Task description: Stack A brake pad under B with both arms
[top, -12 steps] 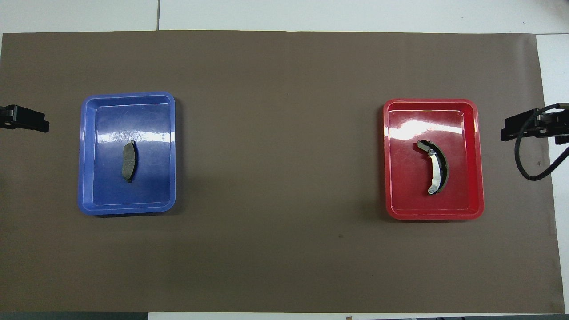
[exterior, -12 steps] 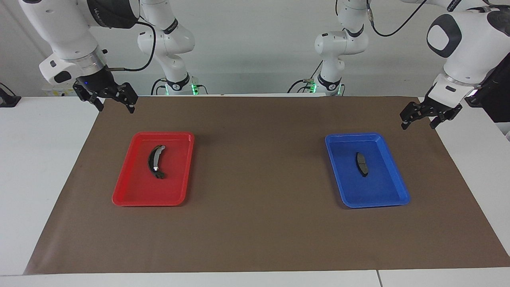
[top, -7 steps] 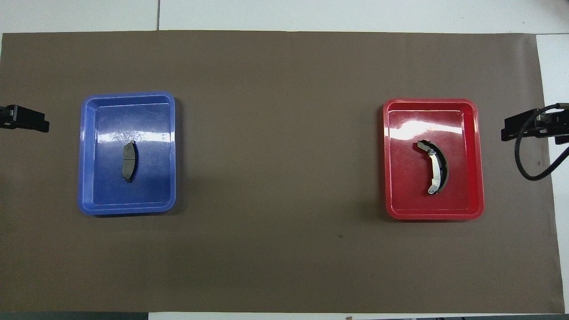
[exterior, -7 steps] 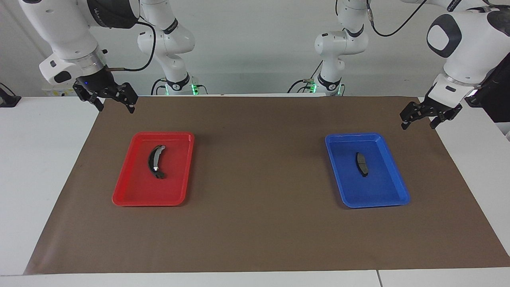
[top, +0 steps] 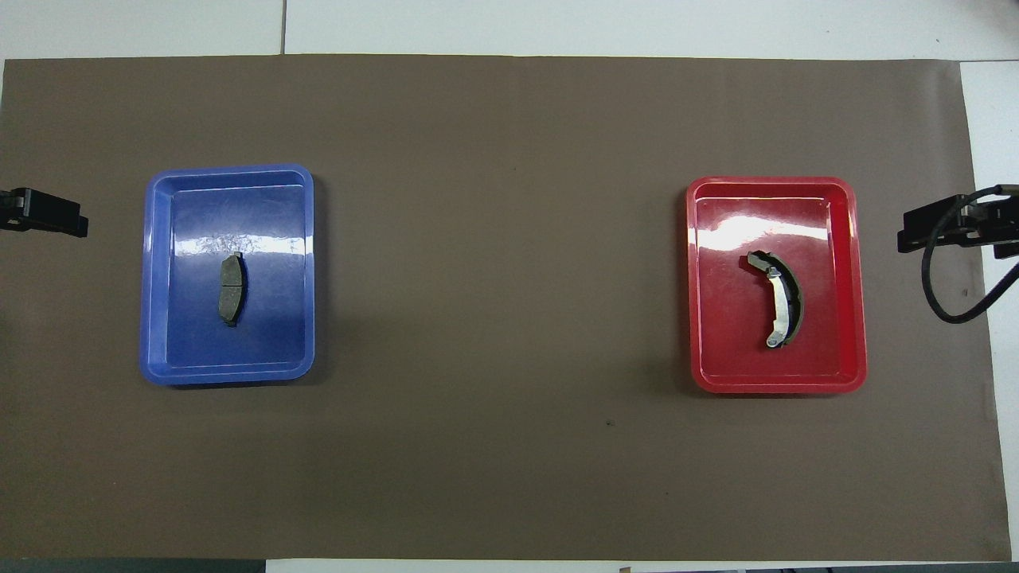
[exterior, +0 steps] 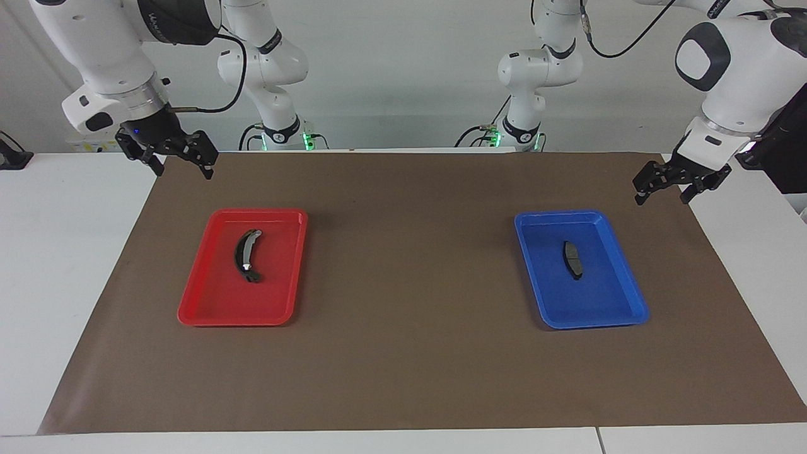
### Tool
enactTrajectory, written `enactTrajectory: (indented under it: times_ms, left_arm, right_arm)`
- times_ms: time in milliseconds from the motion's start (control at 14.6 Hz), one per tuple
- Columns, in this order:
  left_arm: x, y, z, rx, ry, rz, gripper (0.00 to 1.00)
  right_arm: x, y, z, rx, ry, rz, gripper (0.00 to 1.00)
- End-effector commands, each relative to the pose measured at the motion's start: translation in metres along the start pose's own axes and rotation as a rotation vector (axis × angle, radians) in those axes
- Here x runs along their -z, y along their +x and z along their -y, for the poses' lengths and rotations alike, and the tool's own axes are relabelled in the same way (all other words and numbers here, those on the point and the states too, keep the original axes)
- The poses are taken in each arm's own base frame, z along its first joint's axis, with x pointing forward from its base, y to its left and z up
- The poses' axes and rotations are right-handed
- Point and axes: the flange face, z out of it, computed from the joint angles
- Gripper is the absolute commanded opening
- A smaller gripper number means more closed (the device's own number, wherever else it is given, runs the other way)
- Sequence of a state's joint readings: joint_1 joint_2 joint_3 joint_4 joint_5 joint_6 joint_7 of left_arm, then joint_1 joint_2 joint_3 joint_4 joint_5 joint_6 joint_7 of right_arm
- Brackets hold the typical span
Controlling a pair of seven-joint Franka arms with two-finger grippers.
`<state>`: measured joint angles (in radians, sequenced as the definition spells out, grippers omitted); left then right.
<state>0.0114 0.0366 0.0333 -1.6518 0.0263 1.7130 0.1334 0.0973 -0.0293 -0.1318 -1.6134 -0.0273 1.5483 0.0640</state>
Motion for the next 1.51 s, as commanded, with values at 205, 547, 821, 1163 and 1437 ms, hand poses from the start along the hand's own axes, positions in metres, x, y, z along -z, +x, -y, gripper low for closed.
enactTrajectory:
  times_ms: [205, 547, 821, 1163, 1437]
  left_arm:
    - [0.002, -0.007, 0.001, -0.005, 0.004, -0.012, 0.99]
    - [0.002, -0.007, 0.001, -0.005, 0.004, -0.012, 0.99]
    - [0.002, -0.007, 0.001, -0.005, 0.004, -0.012, 0.99]
    - [0.002, -0.007, 0.001, -0.005, 0.004, -0.012, 0.99]
    - [0.001, -0.007, 0.002, -0.004, 0.003, -0.007, 0.99]
  right_arm:
    - [0.003, -0.004, -0.003, 0.015, -0.013, -0.01, 1.0]
    - [0.003, -0.004, -0.003, 0.015, -0.013, -0.01, 1.0]
    - [0.002, -0.005, -0.003, 0.014, -0.013, -0.009, 1.0]
    - [-0.006, -0.009, -0.004, 0.021, -0.011, 0.001, 1.0]
    - [-0.006, -0.007, -0.003, 0.023, -0.01, -0.022, 1.0]
